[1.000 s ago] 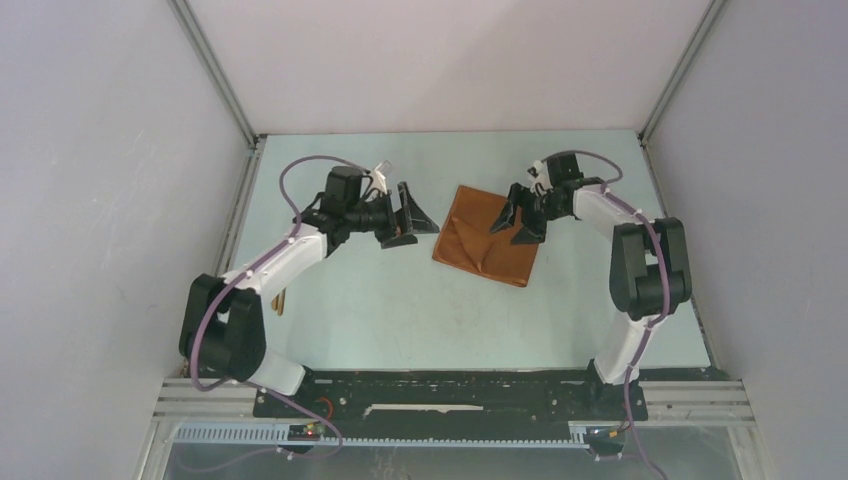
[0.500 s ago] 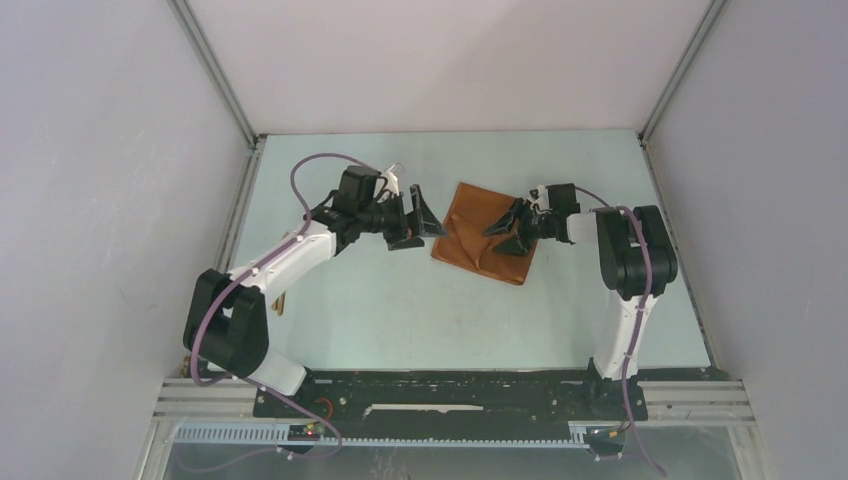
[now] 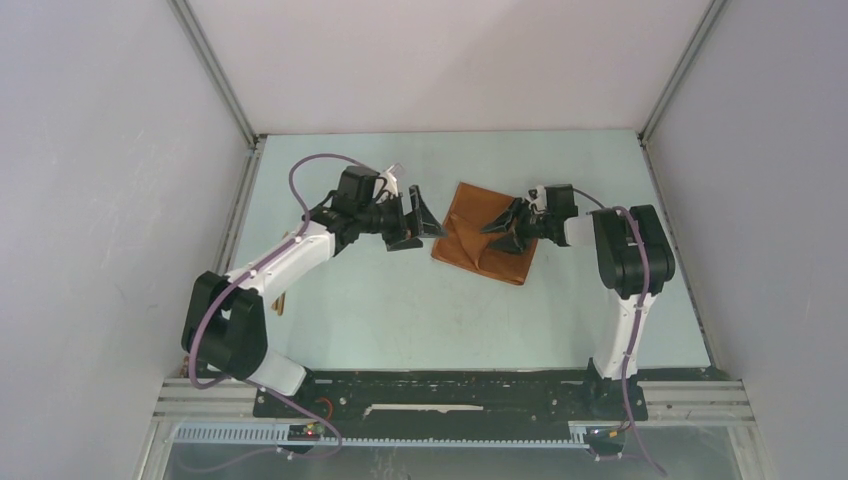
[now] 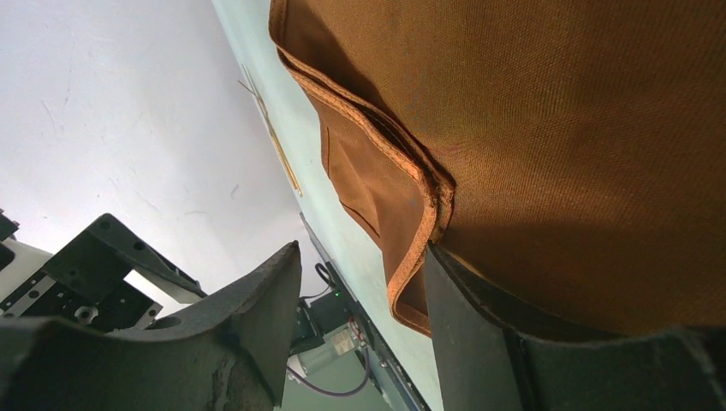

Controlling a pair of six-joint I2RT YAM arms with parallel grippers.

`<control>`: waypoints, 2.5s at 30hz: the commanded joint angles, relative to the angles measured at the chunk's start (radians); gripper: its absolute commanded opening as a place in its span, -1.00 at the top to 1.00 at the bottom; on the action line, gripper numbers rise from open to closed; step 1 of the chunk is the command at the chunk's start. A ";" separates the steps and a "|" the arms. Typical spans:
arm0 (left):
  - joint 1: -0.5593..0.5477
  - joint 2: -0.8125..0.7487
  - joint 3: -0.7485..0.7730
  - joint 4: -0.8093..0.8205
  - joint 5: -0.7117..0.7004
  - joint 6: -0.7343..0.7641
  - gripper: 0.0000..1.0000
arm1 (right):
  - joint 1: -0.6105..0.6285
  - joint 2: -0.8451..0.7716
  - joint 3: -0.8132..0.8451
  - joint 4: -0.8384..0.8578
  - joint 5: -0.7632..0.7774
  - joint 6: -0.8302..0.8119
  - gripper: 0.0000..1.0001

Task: Fold the napkin into a case and place the utensils inside
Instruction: Smooth out the square-folded napkin at the center of the board, then rotate the square-folded napkin at the center of the board.

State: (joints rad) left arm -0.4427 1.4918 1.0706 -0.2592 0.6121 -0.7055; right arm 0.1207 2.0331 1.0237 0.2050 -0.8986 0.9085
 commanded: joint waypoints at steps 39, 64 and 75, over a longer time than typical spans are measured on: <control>-0.004 -0.098 0.008 -0.022 -0.001 0.047 -0.95 | 0.185 0.002 0.099 -0.038 0.051 -0.069 -0.10; -0.036 0.441 0.358 -0.181 -0.311 0.139 -0.68 | -0.135 -0.464 -0.207 -0.622 0.311 -0.460 -0.42; -0.036 0.402 0.311 -0.154 -0.256 0.105 -0.66 | -0.137 -0.320 -0.260 -0.455 0.153 -0.403 -0.17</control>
State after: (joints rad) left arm -0.4767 1.9572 1.3907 -0.4290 0.3431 -0.6014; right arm -0.0257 1.6764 0.7803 -0.3294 -0.7025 0.4850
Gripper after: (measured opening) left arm 0.832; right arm 0.602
